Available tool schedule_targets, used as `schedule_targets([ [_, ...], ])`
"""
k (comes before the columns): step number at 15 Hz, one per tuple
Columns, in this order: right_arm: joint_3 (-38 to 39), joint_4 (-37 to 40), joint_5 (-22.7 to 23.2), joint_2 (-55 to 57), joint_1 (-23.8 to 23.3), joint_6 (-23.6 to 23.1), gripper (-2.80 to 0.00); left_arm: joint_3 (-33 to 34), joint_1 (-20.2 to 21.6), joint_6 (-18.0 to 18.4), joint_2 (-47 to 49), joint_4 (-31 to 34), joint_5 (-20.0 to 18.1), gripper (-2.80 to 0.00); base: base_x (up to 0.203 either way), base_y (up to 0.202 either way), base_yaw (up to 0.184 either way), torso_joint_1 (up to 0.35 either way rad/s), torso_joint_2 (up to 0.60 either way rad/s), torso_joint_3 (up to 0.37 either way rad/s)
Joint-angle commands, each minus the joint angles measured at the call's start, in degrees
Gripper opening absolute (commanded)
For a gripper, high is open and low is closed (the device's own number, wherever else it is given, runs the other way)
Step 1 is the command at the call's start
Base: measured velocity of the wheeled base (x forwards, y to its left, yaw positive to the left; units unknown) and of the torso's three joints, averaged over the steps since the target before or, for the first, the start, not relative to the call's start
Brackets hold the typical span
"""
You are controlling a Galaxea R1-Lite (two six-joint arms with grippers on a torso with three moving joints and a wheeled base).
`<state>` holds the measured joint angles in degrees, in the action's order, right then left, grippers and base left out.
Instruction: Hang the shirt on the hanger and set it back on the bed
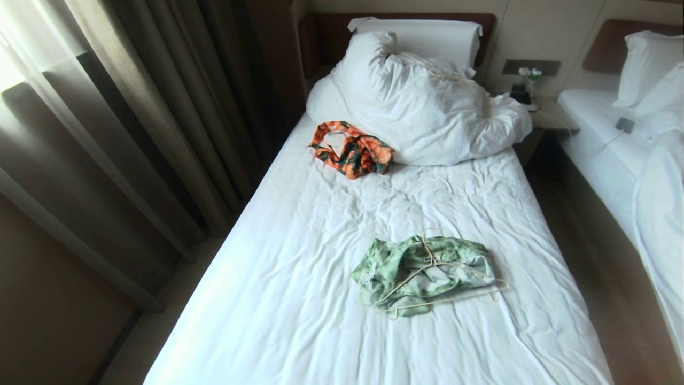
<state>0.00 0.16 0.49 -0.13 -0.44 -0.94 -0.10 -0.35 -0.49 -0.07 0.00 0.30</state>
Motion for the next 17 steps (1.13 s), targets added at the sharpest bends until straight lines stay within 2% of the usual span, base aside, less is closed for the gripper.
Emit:
schedule_targets([
  [1, 0.1, 0.0, 0.0, 0.0, 0.0, 0.0, -2.80, 0.1, 0.0, -1.7, 0.1, -0.2, 0.5, -2.80, 0.000, 0.000, 0.000, 0.000, 0.00, 0.000],
  [17, 0.1, -0.1, -0.2, 0.0, -0.1, 0.9, -2.80, 0.0, 0.0, -1.7, 0.1, -0.2, 0.5, -2.80, 0.000, 0.000, 0.000, 0.000, 0.00, 0.000],
])
